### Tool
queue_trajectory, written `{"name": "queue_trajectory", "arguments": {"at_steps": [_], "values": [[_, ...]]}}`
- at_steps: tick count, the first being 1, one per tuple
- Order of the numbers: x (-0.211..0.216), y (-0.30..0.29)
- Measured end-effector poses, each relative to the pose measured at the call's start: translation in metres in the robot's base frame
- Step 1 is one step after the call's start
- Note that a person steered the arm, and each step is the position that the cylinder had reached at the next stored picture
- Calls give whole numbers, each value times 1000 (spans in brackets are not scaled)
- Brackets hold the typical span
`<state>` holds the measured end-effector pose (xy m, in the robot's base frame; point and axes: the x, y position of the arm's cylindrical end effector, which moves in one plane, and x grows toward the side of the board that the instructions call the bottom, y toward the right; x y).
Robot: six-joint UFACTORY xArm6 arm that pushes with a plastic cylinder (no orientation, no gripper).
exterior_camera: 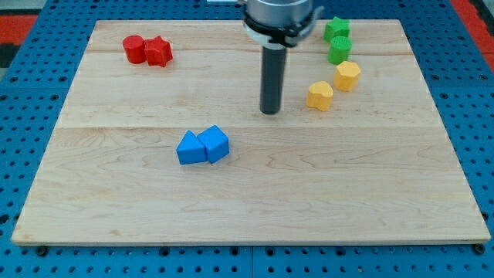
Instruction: Push the yellow hexagon diagonally bottom left to the red star
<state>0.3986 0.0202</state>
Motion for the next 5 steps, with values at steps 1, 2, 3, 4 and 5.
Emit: {"name": "queue_trajectory", "arguments": {"at_steps": [1, 2, 3, 4, 5], "values": [[-19, -20], [-21, -24], [-21, -24], [-20, -24], [30, -14]]}}
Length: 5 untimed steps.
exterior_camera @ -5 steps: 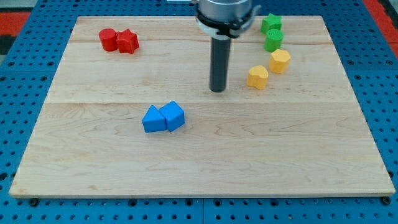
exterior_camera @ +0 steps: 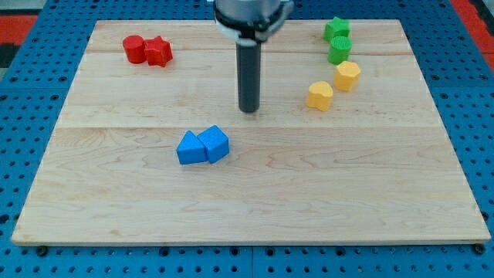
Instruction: Push the yellow hexagon diagonally bottom left to the red star
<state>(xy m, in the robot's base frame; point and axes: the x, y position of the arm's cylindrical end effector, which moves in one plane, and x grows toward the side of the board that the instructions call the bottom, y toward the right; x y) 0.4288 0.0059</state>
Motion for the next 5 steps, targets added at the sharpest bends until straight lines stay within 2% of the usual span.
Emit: {"name": "queue_trajectory", "arguments": {"at_steps": [1, 3, 5], "values": [[59, 54], [56, 254], [-43, 267]]}}
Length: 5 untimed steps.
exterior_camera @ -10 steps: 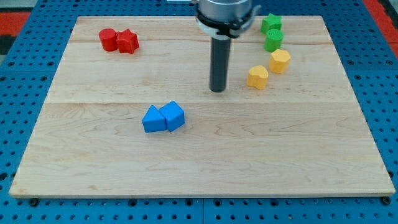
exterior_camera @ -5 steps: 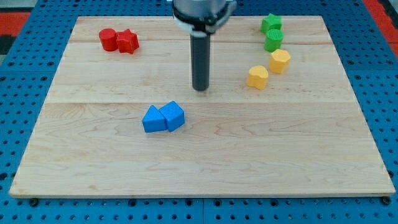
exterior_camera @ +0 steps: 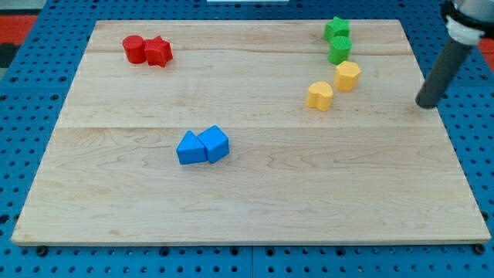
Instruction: Push the yellow hexagon diagonally bottom left to the red star
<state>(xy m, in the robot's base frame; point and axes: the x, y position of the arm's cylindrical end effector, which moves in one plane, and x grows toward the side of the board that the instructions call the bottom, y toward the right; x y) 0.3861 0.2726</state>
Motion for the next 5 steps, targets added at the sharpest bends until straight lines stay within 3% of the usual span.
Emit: {"name": "queue_trajectory", "arguments": {"at_steps": [3, 5], "values": [[-47, -126], [-73, -152]]}}
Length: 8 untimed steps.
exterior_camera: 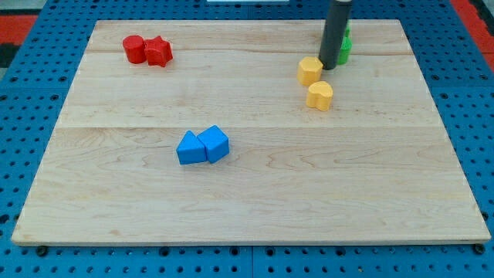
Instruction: Push the yellow hexagon diagonally bottom left to the red star
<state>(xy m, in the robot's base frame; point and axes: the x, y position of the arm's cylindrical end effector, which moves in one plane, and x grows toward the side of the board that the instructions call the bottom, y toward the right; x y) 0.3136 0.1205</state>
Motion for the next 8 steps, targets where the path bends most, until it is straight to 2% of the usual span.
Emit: {"name": "queue_trajectory", "arguments": {"at_steps": [2, 4, 6, 8], "values": [[6, -44], [27, -25], [28, -100], [49, -72]]}}
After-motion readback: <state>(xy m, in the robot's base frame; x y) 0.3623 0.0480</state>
